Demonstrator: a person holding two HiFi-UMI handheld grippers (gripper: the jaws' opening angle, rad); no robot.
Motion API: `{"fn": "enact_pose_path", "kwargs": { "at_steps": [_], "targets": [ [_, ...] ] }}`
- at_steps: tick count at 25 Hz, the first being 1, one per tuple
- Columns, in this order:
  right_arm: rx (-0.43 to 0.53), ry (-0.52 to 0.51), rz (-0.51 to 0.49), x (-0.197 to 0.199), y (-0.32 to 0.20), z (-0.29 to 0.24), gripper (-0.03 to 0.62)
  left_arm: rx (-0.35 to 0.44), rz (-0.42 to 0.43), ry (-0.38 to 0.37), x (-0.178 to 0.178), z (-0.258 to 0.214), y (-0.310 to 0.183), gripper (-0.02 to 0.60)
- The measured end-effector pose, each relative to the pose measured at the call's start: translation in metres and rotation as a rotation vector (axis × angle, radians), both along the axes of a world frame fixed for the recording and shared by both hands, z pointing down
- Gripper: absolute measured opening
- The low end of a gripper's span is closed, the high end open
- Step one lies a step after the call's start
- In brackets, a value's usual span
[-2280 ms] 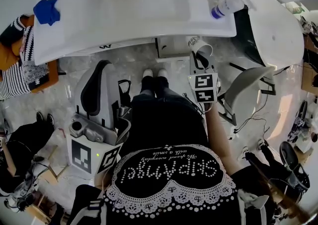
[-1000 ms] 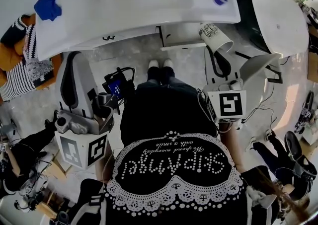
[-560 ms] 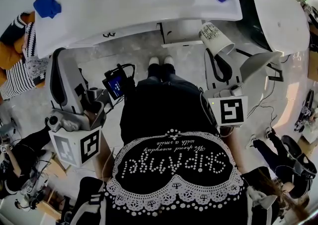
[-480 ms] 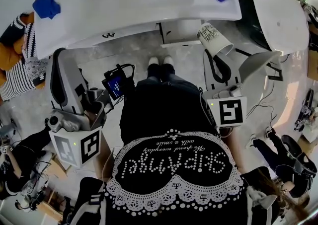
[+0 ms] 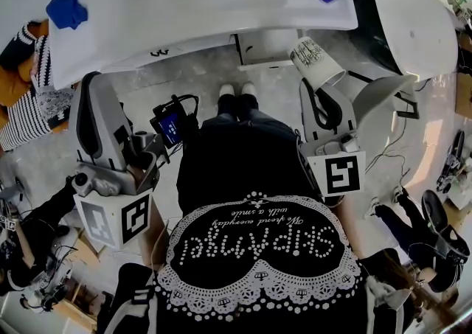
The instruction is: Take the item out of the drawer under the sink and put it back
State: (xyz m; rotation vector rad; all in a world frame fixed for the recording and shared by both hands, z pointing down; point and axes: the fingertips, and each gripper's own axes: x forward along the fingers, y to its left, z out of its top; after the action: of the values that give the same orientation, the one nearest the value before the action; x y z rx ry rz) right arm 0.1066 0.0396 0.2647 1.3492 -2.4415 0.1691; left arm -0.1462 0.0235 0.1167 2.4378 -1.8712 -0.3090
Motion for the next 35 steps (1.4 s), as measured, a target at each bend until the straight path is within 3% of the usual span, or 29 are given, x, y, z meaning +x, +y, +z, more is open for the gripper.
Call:
{"fn": "enact_pose_path", "kwargs": {
  "at_steps": [11, 15, 21, 35],
  "targets": [
    [0.012, -0.036, -0.033, -0.012, 0.006, -0.002, 0.024, -0.040, 0.008, -0.001, -0.002, 0.014, -0.002, 0.005],
    [0.010, -0.035, -0.033, -0.011, 0.006, -0.001, 0.025, -0.082, 0.024, -0.083, 0.010, 0.047, 0.006, 0.005],
    [0.017, -0.042, -0.033, -0.009, 0.007, -0.002, 0.025, -0.155, 0.114, -0.195, 0.047, 0.090, 0.017, 0.005],
    [0.024, -0.048, -0.041, -0.006, 0.011, -0.002, 0.025, -0.188, 0.160, -0.194, 0.066, 0.104, 0.024, 0.005]
  ]
}}
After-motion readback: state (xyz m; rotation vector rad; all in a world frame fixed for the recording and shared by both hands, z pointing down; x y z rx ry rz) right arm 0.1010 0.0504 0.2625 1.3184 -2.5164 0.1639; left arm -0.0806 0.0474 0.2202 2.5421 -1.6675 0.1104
